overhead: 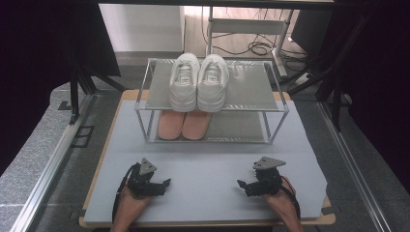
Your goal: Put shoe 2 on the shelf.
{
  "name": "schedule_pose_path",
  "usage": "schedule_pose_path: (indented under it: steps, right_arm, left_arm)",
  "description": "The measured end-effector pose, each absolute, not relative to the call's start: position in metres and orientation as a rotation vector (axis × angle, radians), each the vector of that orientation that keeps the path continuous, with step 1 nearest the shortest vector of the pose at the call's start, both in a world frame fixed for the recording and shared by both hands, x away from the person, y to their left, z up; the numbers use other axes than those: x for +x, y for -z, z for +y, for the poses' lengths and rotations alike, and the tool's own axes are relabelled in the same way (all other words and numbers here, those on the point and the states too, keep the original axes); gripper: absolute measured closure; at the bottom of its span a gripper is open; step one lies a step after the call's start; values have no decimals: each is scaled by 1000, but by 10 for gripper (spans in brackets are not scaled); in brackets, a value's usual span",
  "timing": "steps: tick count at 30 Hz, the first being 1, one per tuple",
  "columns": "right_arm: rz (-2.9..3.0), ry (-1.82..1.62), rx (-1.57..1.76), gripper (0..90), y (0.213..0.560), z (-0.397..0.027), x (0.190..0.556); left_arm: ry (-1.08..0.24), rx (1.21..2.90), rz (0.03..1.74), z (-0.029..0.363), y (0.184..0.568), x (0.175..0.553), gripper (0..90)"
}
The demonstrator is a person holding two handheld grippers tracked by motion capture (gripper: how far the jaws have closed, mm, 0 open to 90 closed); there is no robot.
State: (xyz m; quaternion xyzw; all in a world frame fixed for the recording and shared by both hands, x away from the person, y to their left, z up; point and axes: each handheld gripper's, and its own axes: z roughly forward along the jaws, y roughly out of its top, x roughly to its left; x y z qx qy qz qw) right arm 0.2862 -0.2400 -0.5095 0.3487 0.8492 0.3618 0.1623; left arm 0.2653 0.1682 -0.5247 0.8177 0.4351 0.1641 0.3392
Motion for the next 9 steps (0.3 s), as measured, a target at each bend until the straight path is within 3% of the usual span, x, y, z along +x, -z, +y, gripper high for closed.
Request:
schedule_pose_path:
  steps: [9]
  right_arm:
    - [2453, -1027, 1024, 46, 523, -239, 289]
  left_arm:
    - [-429, 2130, 1131, 168, 525, 265, 141]
